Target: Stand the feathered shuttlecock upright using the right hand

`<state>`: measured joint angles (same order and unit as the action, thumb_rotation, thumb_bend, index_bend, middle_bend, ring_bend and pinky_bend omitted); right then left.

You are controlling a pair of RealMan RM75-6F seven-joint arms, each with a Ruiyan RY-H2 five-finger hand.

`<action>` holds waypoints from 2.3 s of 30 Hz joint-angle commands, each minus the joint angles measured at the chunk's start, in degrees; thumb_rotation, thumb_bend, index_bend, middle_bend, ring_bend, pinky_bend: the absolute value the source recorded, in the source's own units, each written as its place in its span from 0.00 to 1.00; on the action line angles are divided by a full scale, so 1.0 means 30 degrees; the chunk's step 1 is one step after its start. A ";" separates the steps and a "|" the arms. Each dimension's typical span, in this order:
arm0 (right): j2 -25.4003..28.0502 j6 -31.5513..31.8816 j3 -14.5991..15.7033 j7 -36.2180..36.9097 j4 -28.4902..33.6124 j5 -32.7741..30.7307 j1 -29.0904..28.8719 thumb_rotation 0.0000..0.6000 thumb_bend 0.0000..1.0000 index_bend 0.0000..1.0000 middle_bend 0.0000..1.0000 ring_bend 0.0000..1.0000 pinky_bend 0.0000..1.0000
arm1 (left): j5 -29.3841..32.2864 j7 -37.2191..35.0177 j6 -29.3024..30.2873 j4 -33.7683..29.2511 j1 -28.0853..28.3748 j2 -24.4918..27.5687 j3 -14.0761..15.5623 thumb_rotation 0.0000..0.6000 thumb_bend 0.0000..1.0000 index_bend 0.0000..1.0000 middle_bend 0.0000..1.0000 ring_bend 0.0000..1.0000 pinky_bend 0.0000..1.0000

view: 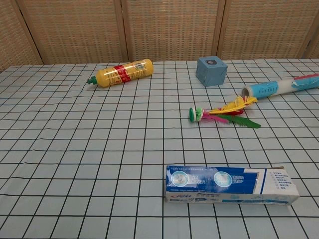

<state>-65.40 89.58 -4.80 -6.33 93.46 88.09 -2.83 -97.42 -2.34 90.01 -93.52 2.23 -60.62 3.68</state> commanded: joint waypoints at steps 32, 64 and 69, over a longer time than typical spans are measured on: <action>-0.6309 -1.3124 -0.3137 -0.1123 -0.9212 -0.3023 -1.2202 1.00 0.23 0.42 0.00 0.00 0.00 | 0.2189 0.1044 -0.2214 0.1186 0.1324 -0.1676 -0.1210 1.00 0.00 0.00 0.00 0.00 0.00; -1.3740 -1.2577 0.0290 0.5420 -2.3659 0.0210 -1.4823 1.00 0.41 0.50 0.02 0.00 0.00 | 0.4268 0.2259 -0.3459 0.1227 0.1844 -0.2254 -0.1723 1.00 0.00 0.00 0.00 0.00 0.00; -1.4138 -1.2998 0.0324 0.5895 -2.4421 0.0050 -1.4923 1.00 0.44 0.51 0.02 0.00 0.00 | 0.4306 0.2179 -0.3431 0.1247 0.1846 -0.2223 -0.1730 1.00 0.00 0.00 0.00 0.00 0.00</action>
<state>-107.54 50.86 -3.93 11.10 20.54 88.35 -47.49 -84.50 4.20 79.72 -89.79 7.77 -67.28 -1.51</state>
